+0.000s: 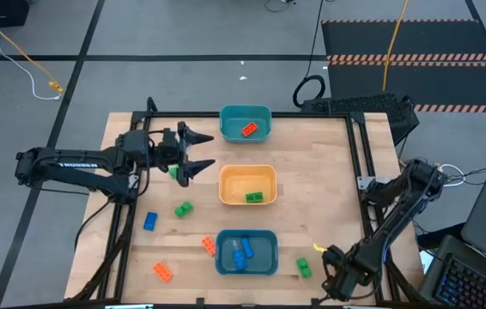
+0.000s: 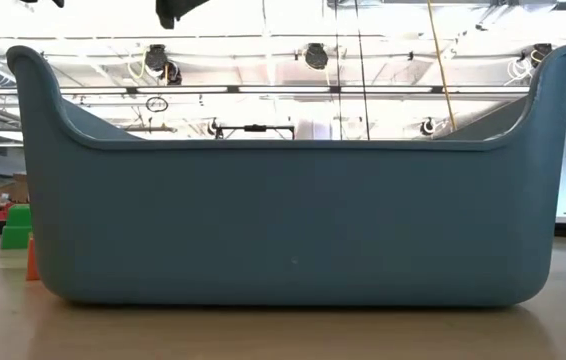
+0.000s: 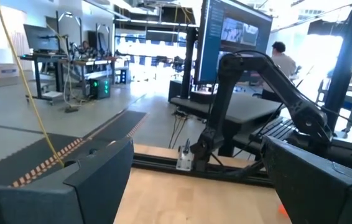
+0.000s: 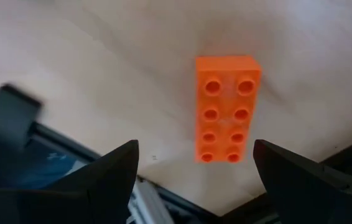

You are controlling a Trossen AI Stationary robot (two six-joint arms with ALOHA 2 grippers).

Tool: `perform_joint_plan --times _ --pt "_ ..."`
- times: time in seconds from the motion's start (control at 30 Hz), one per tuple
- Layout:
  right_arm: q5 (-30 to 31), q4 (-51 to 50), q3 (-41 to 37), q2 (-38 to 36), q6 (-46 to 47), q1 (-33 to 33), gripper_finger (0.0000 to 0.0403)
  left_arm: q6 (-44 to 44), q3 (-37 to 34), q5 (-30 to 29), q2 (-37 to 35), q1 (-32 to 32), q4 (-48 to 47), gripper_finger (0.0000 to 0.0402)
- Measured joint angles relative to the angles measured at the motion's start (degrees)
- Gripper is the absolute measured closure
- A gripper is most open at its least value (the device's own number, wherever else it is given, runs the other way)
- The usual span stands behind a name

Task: Sort & place blocks by color
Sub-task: Put the orange game piece into the green bin

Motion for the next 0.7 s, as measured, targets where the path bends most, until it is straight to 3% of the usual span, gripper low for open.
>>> perform_joint_plan --times 0.2,0.37,0.53,0.7 --pt "0.0 -0.6 0.0 2.0 -3.8 0.9 0.0097 1.3 0.0 0.0 0.0 0.0 0.0 0.0046" --pt "-0.1 -1.9 0.0 2.7 -7.1 1.0 0.0131 1.3 0.0 0.0 0.0 0.0 -0.2 0.0046" --pt "-0.2 -3.1 0.0 2.6 -9.9 1.0 0.0196 0.6 0.0 0.0 0.0 0.0 -2.5 0.0046" --pt "-0.5 -4.0 0.1 2.5 -16.4 -0.6 0.0298 -2.3 0.0 -0.4 0.1 -0.3 -4.5 0.0046"
